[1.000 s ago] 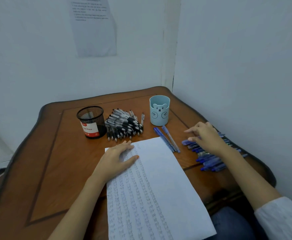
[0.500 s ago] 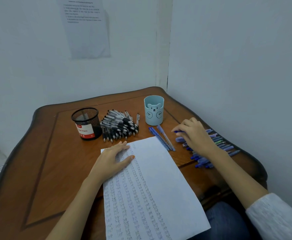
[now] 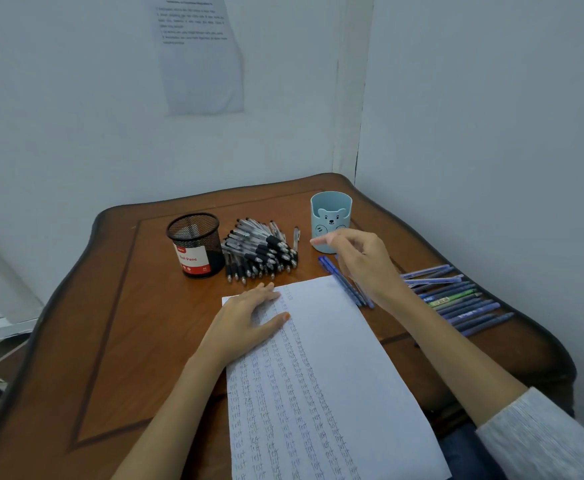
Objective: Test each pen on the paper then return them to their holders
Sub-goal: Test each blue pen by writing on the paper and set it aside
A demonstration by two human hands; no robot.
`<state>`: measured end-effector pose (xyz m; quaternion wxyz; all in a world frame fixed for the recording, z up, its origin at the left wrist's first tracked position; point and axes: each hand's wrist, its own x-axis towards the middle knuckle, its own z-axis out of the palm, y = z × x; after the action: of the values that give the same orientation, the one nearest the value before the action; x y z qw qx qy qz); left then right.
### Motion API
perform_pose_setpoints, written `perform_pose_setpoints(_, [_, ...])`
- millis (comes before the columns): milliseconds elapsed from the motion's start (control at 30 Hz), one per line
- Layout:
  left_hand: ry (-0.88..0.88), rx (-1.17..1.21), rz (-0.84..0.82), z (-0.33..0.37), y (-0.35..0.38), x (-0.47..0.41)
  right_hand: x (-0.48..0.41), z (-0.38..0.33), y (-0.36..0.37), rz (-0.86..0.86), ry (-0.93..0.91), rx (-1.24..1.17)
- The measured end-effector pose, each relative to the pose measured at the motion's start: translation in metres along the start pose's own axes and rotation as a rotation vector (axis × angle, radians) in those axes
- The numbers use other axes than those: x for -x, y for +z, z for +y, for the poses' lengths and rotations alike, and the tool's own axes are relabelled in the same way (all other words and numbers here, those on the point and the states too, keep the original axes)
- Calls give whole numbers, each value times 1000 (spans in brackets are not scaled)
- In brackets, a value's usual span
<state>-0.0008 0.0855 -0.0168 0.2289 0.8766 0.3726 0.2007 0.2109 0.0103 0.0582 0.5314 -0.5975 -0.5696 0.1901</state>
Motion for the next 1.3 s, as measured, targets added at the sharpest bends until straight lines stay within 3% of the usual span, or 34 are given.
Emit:
perform_pose_setpoints(167, [22,0,17,-2,0,0,-3,-16,10,-95,64,-338])
perform_pose_setpoints(267, [45,-10,39,-3,0,-2,-9,-11,16,-32,102,-297])
perform_pose_setpoints(400, [61,-25,58,-5,0,-3,-17,0,20,-30,366,-672])
perform_pose_setpoints(500, [61,-12,63,-7,0,-4,-19,14,22,-174,491,-582])
perform_pose_setpoints(600, [54,-10,62,-9,1,-5,-16,23,33,-171,557,-581])
perform_pose_setpoints(833, [40,-17,28,-9,1,-7,-17,39,61,-26,451,-369])
perform_pose_setpoints(1300, [40,-40,6,-4,-1,-6,-20,60,77,74,208,-110])
